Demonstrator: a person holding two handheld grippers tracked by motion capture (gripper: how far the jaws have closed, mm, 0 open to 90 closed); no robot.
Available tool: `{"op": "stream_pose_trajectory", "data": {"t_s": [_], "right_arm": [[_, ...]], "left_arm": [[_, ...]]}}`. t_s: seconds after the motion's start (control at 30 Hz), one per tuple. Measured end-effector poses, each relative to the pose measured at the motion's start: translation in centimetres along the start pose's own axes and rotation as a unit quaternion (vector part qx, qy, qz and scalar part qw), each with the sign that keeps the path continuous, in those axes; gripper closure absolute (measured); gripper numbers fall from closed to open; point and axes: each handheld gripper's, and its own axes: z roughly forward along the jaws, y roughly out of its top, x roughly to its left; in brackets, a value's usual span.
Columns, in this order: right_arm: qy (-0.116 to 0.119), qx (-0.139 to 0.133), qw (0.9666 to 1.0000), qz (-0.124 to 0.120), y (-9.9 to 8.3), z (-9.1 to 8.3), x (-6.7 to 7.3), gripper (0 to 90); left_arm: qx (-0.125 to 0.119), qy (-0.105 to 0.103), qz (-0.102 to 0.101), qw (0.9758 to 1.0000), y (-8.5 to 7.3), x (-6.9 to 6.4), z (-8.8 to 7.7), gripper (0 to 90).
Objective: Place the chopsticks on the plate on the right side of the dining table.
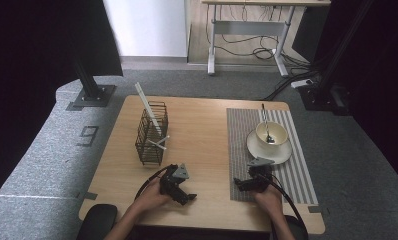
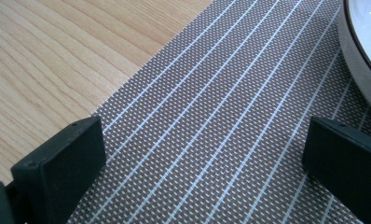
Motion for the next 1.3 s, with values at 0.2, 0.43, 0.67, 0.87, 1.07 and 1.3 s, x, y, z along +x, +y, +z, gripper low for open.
{"op": "stream_pose_trajectory", "data": {"t_s": [0.2, 0.43, 0.67, 0.87, 1.07, 1.3], "right_arm": [[0.0, 0.0, 1.0, -0.001, 0.0, 0.0, 0.0, 0.0], [0.0, 0.008, 1.0, 0.001, 0.1, -0.1, 0.1, 0.0], [0.0, 0.008, 1.0, 0.001, 0.3, -0.7, 0.2, 0.0], [0.024, -0.007, 0.9997, -0.001, 1.7, -1.5, 0.9, 0.0], [0.045, -0.002, 0.999, -0.006, 2.9, -1.9, 1.4, 0.0], [0.064, -0.01, 0.9978, -0.017, 4.5, -2.5, 2.1, 0.0]], "left_arm": [[0.0, 0.0, 0.0, 1.0, 0.0, 0.0, 0.0, 0.0], [-0.001, 0.0, -0.001, 1.0, 0.0, 0.0, 0.0, 0.0], [-0.001, 0.0, -0.001, 1.0, 0.0, 0.0, 0.0, 0.0], [-0.001, 0.0, -0.001, 1.0, 0.0, 0.0, 0.0, 0.0], [-0.001, 0.0, 0.0, 1.0, 0.0, 0.0, 0.0, 0.0], [-0.002, 0.0, -0.002, 1.0, 0.0, 0.0, 0.0, 0.0]]}}
